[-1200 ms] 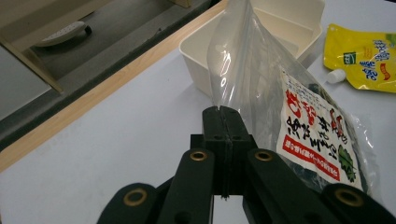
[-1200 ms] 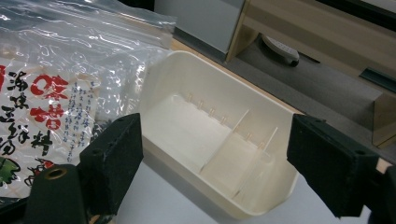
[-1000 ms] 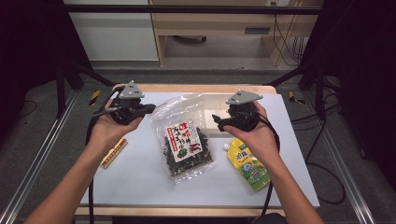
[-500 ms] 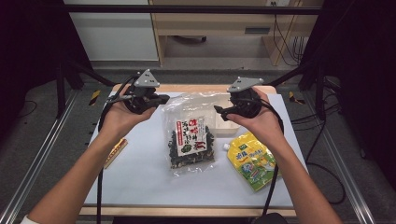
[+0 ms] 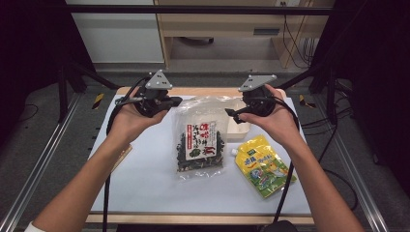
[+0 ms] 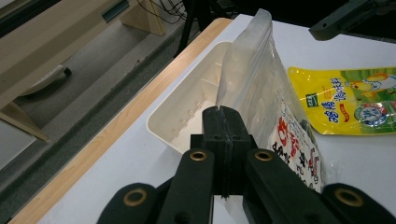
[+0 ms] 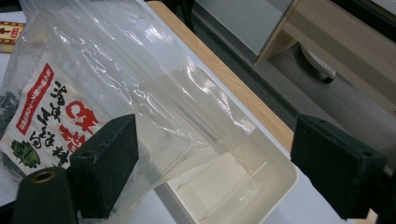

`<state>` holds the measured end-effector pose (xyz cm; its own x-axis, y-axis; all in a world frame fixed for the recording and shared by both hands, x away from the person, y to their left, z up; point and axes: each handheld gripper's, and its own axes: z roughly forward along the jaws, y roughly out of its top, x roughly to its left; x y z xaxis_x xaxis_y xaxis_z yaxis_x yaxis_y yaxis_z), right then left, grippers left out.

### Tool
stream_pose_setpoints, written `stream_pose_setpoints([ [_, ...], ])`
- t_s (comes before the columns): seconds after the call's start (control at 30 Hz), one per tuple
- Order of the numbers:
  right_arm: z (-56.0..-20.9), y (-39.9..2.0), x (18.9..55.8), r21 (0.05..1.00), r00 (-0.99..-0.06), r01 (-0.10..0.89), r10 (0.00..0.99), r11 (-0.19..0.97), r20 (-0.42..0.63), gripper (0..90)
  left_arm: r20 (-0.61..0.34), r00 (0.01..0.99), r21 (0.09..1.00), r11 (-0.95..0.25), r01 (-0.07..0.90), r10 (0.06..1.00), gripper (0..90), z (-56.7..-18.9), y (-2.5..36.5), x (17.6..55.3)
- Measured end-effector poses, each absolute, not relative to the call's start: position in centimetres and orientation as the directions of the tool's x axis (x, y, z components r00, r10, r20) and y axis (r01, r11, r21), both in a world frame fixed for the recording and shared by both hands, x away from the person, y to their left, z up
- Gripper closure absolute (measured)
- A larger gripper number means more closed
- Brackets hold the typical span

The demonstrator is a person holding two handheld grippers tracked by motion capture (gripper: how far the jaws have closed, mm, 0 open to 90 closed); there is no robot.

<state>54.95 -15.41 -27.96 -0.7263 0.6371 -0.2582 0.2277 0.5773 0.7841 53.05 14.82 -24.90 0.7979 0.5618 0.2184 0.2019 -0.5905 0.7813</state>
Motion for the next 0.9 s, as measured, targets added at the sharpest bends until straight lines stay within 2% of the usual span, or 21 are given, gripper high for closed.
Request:
stream_pose_setpoints([
  [0.2, -27.8, -15.4, 54.9, 0.782, -0.733, 0.219, 0.628, 0.584, -0.263, 16.1, 0.222, 0.805, 0.784, -0.591, 0.188, 0.55, 90.0, -24.7, 14.5, 52.8],
  [0.9, -26.9, -14.2, 55.4, 0.703, -0.824, 0.142, 0.477, 0.697, -0.307, 16.5, 0.224, 0.83, 0.801, -0.582, 0.143, 0.511, 90.0, -24.0, 14.1, 50.8],
])
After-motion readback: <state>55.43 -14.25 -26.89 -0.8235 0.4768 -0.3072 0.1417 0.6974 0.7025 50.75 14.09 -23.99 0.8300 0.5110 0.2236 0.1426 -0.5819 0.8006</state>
